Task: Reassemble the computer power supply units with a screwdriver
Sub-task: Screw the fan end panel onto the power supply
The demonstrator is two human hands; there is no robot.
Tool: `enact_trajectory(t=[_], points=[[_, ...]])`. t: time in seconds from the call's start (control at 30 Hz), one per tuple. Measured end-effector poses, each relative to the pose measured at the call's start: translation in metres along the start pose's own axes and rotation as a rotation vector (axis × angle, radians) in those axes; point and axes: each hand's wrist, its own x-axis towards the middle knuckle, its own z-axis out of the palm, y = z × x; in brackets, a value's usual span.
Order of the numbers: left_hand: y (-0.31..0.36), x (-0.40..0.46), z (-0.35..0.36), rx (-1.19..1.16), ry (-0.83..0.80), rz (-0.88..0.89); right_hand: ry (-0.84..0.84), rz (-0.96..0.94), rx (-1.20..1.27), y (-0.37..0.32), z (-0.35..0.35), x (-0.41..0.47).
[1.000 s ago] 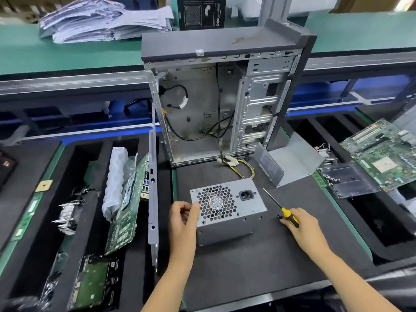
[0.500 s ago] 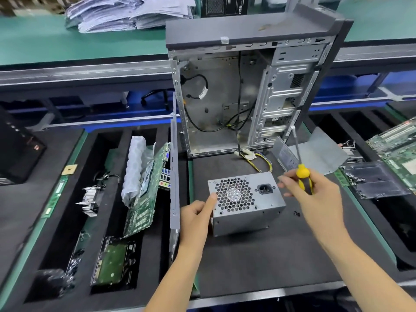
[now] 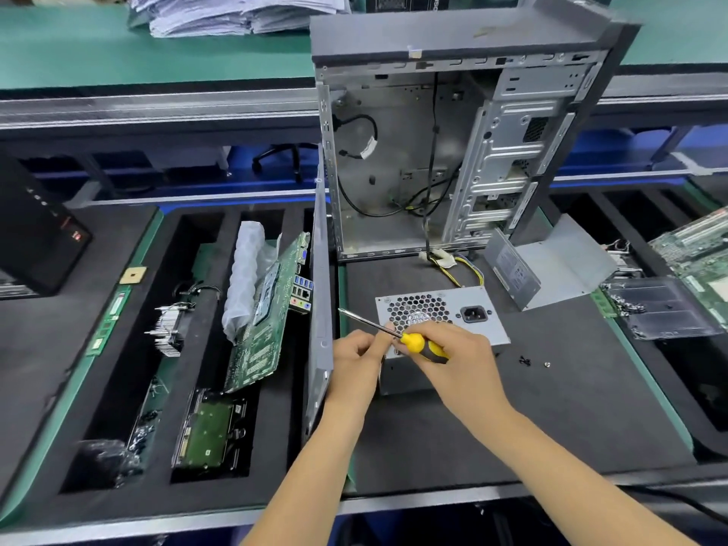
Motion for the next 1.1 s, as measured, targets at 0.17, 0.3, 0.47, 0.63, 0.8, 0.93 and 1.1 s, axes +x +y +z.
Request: enact_trajectory(t=[0.17,0.3,0.47,0.63,0.8,0.93,1.1], points=[[-0.001,-0.002,-0.001,-0.083,-0.047,-0.122,0.008,-0.129,-0.033,-0.001,-0.001,0.000],[-0.001,-0.008,-0.006,-0.120,-0.058,-0.178,0.042,-0.232,-0.107,-0.003,-0.003,-0.002],[0.002,-0.006,-0.007,-0.046,-0.083,-0.249,0.027,-0.216,-0.149,-0.004,-0.004,-0.003],[-0.001,-0.017,-0.014,-0.138,-0.236,-0.106,-0.034,0.008,-0.022,-0.008,-0.007,0.001],[-0.007,-0.011,-0.015,-0.142,-0.245,-0.119,-0.019,-0.092,-0.173,-0.014,-0.008,0.002],[-0.005,-0.008,-0.016,-0.148,-0.264,-0.122,-0.013,-0.137,-0.318,-0.016,-0.006,-0.003],[-0.004,-0.007,-0.017,-0.120,-0.323,-0.117,-0.052,-0.154,-0.380,-0.010,-0.010,-0.014]])
